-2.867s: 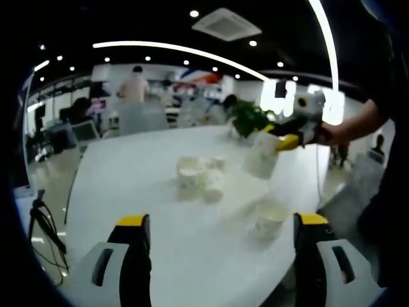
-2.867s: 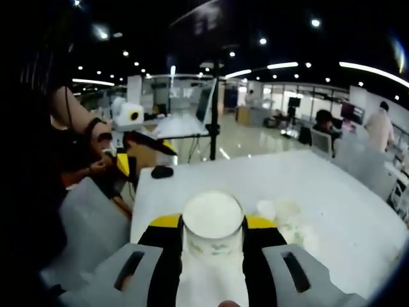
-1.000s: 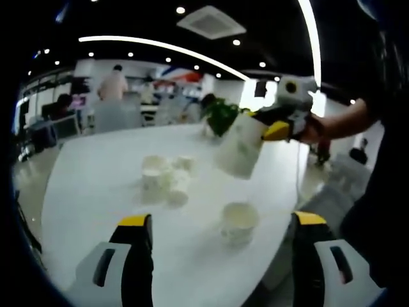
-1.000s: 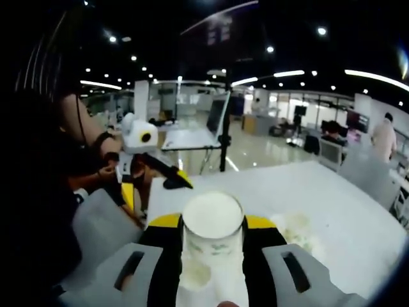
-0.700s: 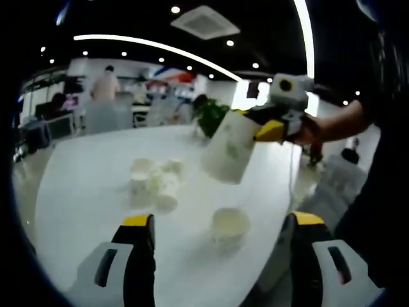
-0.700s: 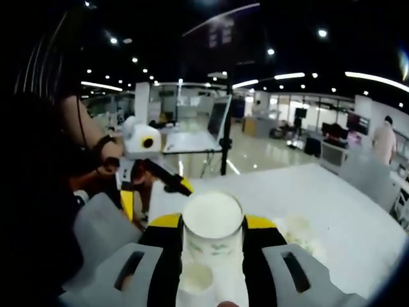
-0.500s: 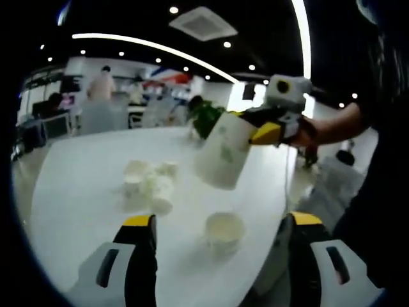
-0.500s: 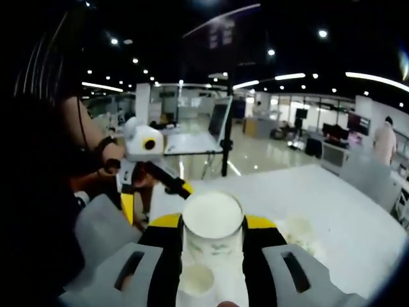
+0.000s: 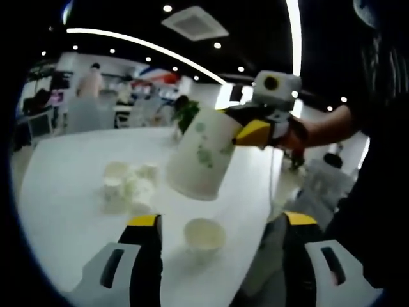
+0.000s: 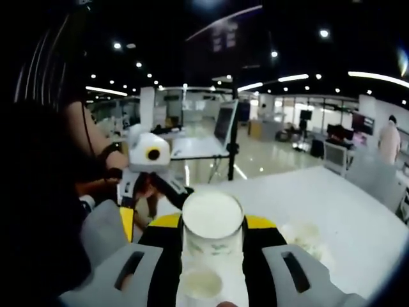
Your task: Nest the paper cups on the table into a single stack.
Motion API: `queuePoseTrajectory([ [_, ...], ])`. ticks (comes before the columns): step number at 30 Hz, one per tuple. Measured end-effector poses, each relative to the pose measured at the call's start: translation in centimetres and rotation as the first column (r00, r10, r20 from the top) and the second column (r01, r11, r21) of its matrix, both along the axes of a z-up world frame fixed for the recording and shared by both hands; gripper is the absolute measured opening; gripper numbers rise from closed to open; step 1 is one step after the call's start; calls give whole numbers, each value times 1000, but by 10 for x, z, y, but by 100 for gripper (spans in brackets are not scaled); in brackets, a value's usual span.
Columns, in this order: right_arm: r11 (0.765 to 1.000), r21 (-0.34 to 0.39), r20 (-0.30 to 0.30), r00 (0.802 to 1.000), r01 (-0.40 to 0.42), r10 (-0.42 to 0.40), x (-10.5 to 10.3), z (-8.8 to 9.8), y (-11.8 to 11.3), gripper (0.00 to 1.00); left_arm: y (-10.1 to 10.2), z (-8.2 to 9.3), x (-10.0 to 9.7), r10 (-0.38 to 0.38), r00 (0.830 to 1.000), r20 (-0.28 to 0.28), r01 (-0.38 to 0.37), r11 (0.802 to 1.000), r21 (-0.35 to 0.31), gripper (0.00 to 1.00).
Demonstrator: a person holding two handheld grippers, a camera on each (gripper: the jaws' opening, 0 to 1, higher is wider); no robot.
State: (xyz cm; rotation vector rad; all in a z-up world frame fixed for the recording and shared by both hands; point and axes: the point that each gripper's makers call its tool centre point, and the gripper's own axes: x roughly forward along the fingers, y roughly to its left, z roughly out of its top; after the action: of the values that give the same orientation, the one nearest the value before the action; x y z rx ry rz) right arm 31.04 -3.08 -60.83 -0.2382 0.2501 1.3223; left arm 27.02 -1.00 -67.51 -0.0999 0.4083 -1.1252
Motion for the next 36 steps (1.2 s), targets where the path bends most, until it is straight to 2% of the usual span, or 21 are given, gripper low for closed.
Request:
queuePoseTrajectory([
  [3, 1000, 10, -11, 1000, -8, 8, -3, 1, 2, 32, -3, 3, -1, -6, 1000, -5, 6, 1000, -14, 73],
  [6, 999, 41, -51, 999, -13, 15, -7, 2, 4, 32, -8, 12, -3, -28, 999, -16, 27, 997, -68, 69],
  [12, 999, 40, -53, 998, -31, 33, -10, 2, 6, 32, -10, 15, -5, -41, 999, -7, 40, 996, -82, 65],
  [20, 999, 47, -80, 996, -27, 31, -12, -3, 3, 32, -8, 19, -4, -23, 1000, -20, 21, 994, -105, 63],
  [24, 997, 68, -91, 995, -26, 33, -15, -3, 1, 33, -6, 22, -4, -16, 999, -44, 10, 990, -138, 61],
  [31, 993, 114, -139, 990, -3, 19, -14, -2, -3, 33, -4, 28, 0, -12, 997, -74, -2, 982, -186, 55],
  [36, 990, 138, -169, 986, 15, 9, -12, -2, -6, 33, 0, 34, 4, -12, 997, -71, -3, 978, -207, 50],
])
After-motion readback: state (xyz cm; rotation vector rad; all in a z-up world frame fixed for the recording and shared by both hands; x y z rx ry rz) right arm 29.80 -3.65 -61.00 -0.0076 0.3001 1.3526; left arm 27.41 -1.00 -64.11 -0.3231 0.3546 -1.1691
